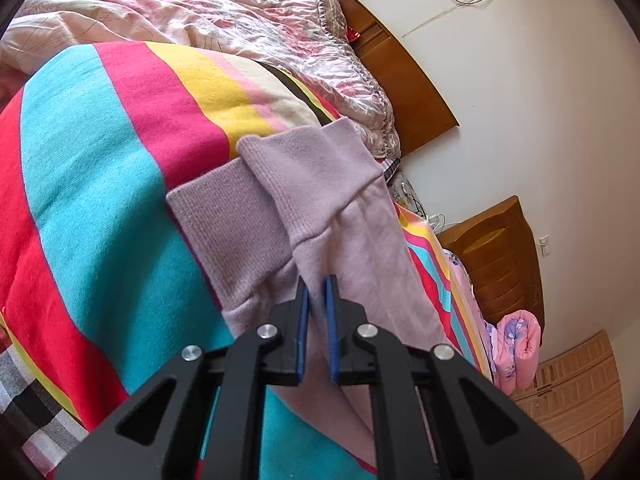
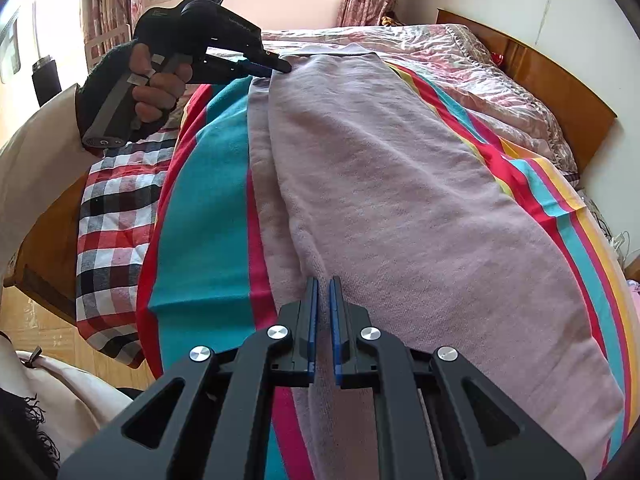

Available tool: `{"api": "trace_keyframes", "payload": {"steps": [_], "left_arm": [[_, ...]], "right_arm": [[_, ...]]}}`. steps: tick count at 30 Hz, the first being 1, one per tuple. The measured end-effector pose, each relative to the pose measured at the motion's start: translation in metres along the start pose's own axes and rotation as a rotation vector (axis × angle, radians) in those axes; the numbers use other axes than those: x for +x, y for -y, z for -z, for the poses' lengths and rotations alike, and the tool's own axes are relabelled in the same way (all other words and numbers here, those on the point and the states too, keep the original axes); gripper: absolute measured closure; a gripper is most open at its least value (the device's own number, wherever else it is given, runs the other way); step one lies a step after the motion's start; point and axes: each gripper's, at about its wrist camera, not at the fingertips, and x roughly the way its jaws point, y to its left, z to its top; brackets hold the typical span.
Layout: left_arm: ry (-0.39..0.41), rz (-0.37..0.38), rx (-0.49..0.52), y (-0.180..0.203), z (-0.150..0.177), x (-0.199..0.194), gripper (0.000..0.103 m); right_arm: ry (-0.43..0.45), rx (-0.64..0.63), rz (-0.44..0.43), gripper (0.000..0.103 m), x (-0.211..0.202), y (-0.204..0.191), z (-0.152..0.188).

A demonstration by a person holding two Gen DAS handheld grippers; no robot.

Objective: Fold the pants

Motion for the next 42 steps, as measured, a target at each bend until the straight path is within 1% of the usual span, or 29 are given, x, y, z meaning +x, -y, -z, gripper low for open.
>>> {"api": "trace_keyframes", "payload": {"steps": [2,5,8,11,13,14,15,16,17,18,19,21,25,26,28,29,30,31,32,33,34,35,36,38,39,40,42], "left_arm": [[0.014,-0.033,0.049,0.014,0.0,-0.002,0.1],[0.016,-0.04,0.127,0.043,-0.007,-0.007,0.101],[0.041,-0.018,0.207,0.07,-0.019,-0.022,0.101],[0.058,-0.001,0.268,0.079,-0.02,-0.041,0.1],[0.049,-0.033,0.298,0.069,-0.008,-0.048,0.1],[0.034,-0.063,0.298,0.057,0.0,-0.046,0.1],[0.008,-0.094,0.277,0.04,0.008,-0.04,0.1],[-0.026,-0.113,0.236,0.02,0.015,-0.031,0.1],[-0.055,-0.118,0.192,0.0,0.022,-0.021,0.1],[-0.063,-0.094,0.165,-0.012,0.025,-0.015,0.1],[-0.046,-0.063,0.156,-0.018,0.025,-0.014,0.1],[-0.026,-0.048,0.148,-0.019,0.021,-0.017,0.1],[0.0,-0.069,0.196,-0.007,0.014,-0.021,0.099],[-0.004,-0.088,0.202,-0.007,0.015,-0.018,0.095],[-0.012,-0.098,0.217,-0.01,0.017,-0.011,0.093],[-0.009,-0.094,0.23,-0.01,0.018,-0.011,0.092],[-0.013,-0.099,0.242,-0.008,0.017,-0.013,0.091],[-0.012,-0.115,0.252,-0.004,0.015,-0.017,0.085],[0.014,-0.135,0.264,0.003,0.014,-0.025,0.071],[0.082,-0.183,0.283,0.012,0.014,-0.039,0.057],[0.156,-0.218,0.312,0.022,0.014,-0.053,0.042],[0.193,-0.219,0.341,0.033,0.014,-0.062,0.042],[0.199,-0.197,0.365,0.044,0.013,-0.068,0.042],[0.173,-0.154,0.425,0.069,0.016,-0.062,0.039],[0.136,-0.153,0.475,0.084,0.019,-0.049,0.037],[0.092,-0.17,0.534,0.1,0.024,-0.031,0.034],[-0.02,-0.233,0.633,0.122,0.035,0.014,0.032]], "right_arm": [[-0.001,0.002,0.012,0.096,-0.002,0.0,-0.002],[0.018,0.012,0.023,0.097,-0.012,0.004,-0.007],[0.057,0.046,0.017,0.097,-0.03,0.015,-0.017],[0.103,0.044,0.01,0.097,-0.056,0.016,-0.026],[0.11,0.016,-0.004,0.097,-0.066,0.008,-0.025],[0.101,0.004,-0.02,0.097,-0.066,0.003,-0.022],[0.082,-0.005,-0.036,0.097,-0.06,-0.003,-0.017],[0.05,-0.014,-0.051,0.097,-0.048,-0.008,-0.011],[0.014,-0.028,-0.055,0.097,-0.034,-0.014,-0.005],[-0.019,-0.04,-0.051,0.097,-0.02,-0.018,0.0],[-0.037,-0.039,-0.051,0.097,-0.01,-0.02,0.004],[-0.022,-0.014,-0.061,0.097,-0.01,-0.017,0.003],[0.022,-0.018,-0.052,0.097,-0.025,-0.017,-0.004],[0.016,-0.015,-0.048,0.097,-0.022,-0.018,-0.003],[-0.023,-0.02,-0.044,0.092,-0.007,-0.022,0.002],[-0.006,-0.013,-0.05,0.085,-0.005,-0.022,0.004],[0.0,0.011,-0.088,0.071,-0.006,-0.02,0.006],[-0.007,0.033,-0.129,0.063,-0.008,-0.018,0.005],[-0.014,0.041,-0.146,0.045,-0.012,-0.018,0.004],[-0.008,0.039,-0.139,0.035,-0.018,-0.017,0.003],[0.012,0.034,-0.133,0.035,-0.027,-0.014,0.002],[0.035,0.037,-0.132,0.036,-0.036,-0.01,0.002],[0.058,0.056,-0.124,0.036,-0.046,-0.001,0.001],[0.099,0.112,-0.073,0.036,-0.059,0.025,0.001],[0.107,0.141,-0.039,0.036,-0.062,0.041,0.002],[0.102,0.177,-0.004,0.036,-0.061,0.058,0.004],[0.065,0.27,0.073,0.036,-0.055,0.093,0.011]]}}
